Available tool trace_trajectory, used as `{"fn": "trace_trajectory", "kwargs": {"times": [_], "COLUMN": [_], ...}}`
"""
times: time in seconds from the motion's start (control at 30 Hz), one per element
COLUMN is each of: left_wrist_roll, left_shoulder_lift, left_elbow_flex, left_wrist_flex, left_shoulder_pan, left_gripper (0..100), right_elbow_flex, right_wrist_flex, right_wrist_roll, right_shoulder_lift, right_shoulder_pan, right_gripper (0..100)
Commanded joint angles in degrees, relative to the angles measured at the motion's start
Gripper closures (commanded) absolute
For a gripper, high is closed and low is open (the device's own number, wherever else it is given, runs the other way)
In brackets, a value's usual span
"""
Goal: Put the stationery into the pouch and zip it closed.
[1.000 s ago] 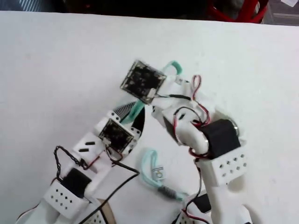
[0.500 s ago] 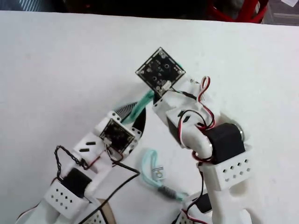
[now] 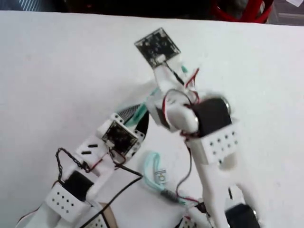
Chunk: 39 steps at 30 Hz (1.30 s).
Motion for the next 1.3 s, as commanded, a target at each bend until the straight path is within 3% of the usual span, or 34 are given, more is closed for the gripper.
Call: {"fn": "trace_trajectory", "kwargs": {"times": [0.0,0.33,0.73,0.97,1.27], "left_wrist_roll": [-0.18,-0.18,-0.18,-0.18,-0.18], "left_shoulder_lift": [-0.48,-0.48,-0.48,-0.48,-0.48], "left_elbow_flex": [-1.32,-1.32,-1.32,-1.32,-1.32], "left_wrist_flex": [-0.79,-0.79,-0.79,-0.79,-0.79], "left_shoulder_pan": [-0.31,-0.31,-0.31,-0.31,-0.31], "left_gripper": [98,98,98,98,98], "right_elbow_flex": [-8.62,-5.71,-1.32,-1.14,5.63], "right_wrist_flex": [4.35,4.44,4.26,4.18,4.18], "right_wrist_roll": [-0.53,-0.97,-6.33,-5.71,-5.63], "right_shoulder_lift": [6.64,5.32,12.18,16.66,17.19], "right_shoulder_pan": [2.15,-3.03,-1.89,-1.10,-0.92], "right_gripper": [82.2,79.3,79.5,87.7,88.6]}}
